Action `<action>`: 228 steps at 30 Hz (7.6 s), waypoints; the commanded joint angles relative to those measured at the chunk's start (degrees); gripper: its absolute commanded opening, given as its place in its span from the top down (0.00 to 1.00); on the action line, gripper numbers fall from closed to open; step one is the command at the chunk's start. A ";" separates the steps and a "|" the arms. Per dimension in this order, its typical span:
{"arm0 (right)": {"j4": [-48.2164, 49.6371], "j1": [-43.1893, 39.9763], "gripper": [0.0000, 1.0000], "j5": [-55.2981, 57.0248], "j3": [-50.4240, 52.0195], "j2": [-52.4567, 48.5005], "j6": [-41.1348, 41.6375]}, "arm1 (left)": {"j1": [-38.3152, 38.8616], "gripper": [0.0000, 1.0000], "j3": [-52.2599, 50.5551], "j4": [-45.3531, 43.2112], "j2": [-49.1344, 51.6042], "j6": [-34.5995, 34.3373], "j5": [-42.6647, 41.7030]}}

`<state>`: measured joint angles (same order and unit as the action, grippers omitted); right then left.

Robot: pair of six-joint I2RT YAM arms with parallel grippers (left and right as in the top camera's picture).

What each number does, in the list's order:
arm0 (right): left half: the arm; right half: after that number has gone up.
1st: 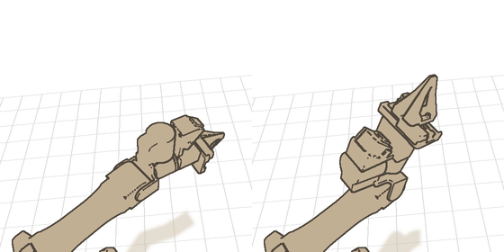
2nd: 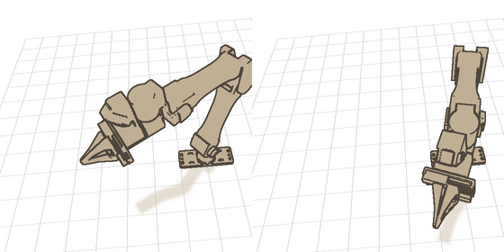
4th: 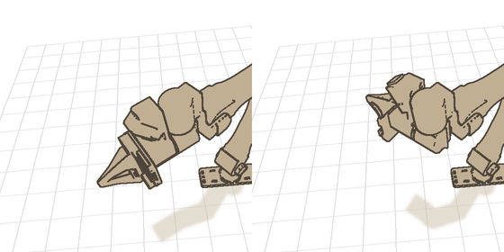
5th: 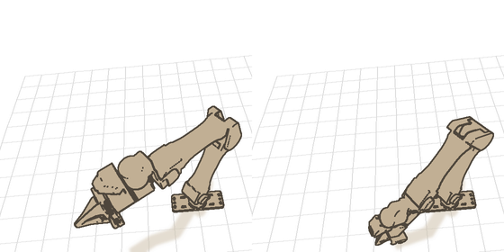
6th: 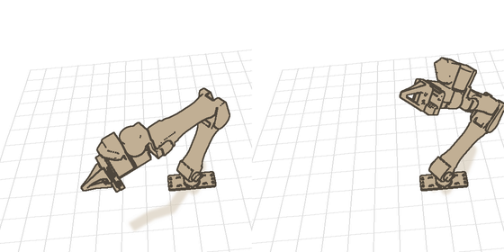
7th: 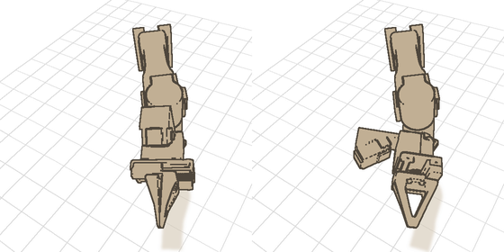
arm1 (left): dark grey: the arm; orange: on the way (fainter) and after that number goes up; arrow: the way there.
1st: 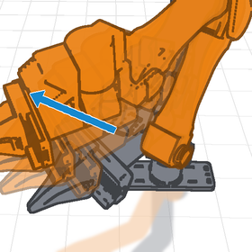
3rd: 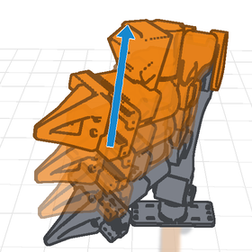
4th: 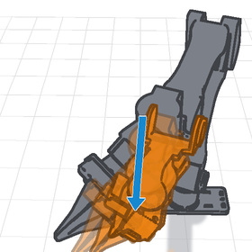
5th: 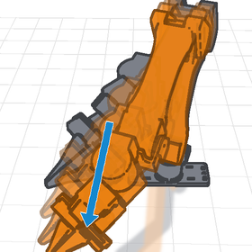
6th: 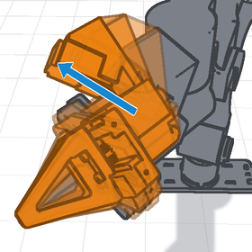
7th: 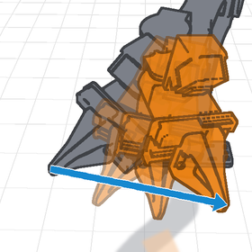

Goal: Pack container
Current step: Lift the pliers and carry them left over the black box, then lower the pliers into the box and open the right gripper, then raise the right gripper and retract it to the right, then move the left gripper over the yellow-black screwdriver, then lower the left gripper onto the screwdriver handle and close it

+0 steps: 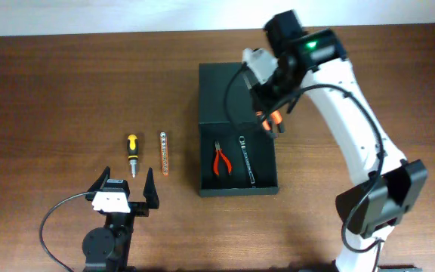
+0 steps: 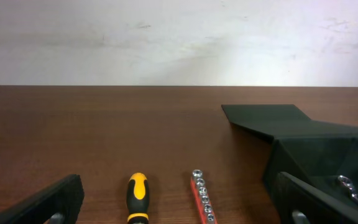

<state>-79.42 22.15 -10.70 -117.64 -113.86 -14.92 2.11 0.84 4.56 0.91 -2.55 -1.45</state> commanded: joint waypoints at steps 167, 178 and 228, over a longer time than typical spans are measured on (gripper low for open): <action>-8.13 -41.94 0.01 14.12 -0.63 -0.33 18.43 | -0.42 0.01 66.93 45.66 61.70 5.66 -6.29; -8.07 -41.94 0.01 13.94 -0.63 -0.33 18.40 | -0.42 0.01 73.00 50.86 76.39 5.62 -6.27; -6.23 -42.10 0.01 13.92 -0.63 -0.33 18.40 | -3.19 0.01 78.05 53.27 98.33 2.40 0.13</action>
<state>-85.62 -19.75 3.51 -118.48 -114.61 3.01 -0.89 78.28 58.35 96.88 -2.68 -0.30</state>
